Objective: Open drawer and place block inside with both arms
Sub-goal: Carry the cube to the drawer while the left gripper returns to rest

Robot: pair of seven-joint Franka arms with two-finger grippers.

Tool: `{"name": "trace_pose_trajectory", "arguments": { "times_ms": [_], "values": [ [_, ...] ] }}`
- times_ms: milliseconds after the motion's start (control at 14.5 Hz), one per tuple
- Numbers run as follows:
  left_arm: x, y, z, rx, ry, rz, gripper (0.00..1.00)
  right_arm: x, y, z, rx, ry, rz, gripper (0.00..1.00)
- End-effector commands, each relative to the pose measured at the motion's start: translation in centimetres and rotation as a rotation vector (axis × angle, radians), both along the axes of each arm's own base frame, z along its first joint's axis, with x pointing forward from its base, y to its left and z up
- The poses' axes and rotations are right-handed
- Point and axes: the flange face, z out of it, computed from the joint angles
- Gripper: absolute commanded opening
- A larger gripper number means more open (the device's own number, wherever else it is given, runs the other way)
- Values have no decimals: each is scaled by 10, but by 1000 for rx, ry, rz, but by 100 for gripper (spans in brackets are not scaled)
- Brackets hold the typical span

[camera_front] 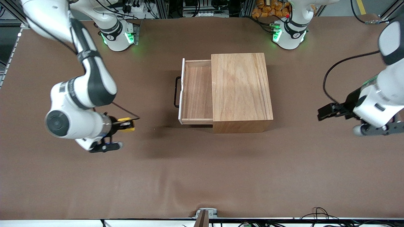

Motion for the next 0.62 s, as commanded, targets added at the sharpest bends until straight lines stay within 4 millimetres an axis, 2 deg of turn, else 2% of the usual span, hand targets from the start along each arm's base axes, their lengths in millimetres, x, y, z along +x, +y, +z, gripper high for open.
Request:
{"name": "trace_pose_trajectory", "arguments": {
  "times_ms": [0,206,344,413,551],
  "values": [
    [-46,-2,43,3,28,-10,100,-19,48,19,-17,7,-76,0],
    [-71,4,67,11,28,-8,100,-46,113,26,-43,8,-132,0],
    [-99,5,79,20,23,-8,100,-73,168,33,-46,-4,-147,0],
    [-112,2,86,23,16,-14,100,-81,184,37,-50,-10,-167,0],
    [-124,1,91,26,11,-19,100,-84,192,35,-51,-4,-205,0]
  ]
}}
